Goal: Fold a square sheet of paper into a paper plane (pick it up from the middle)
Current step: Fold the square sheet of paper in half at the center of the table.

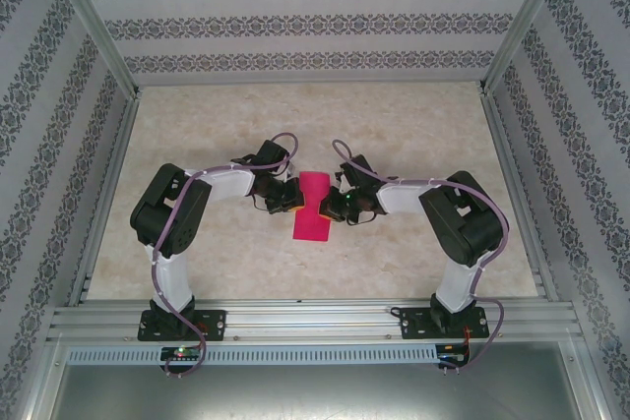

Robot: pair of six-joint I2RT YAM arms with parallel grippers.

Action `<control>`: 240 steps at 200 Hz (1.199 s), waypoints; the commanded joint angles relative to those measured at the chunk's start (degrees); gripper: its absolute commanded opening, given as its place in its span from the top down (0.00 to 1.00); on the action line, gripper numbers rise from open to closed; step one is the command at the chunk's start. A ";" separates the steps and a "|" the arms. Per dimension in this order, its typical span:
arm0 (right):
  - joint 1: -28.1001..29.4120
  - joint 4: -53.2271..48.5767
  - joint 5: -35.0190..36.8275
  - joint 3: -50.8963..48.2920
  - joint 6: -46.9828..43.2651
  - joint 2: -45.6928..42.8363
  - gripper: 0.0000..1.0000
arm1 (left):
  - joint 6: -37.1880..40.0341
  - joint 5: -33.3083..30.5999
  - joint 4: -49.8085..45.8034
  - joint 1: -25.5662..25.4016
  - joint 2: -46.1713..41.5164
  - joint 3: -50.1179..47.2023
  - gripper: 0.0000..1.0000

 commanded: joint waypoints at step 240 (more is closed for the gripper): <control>0.58 12.78 -4.69 -10.01 -3.01 -7.44 0.93 | 1.64 -2.34 -2.66 -0.76 2.59 -1.52 1.00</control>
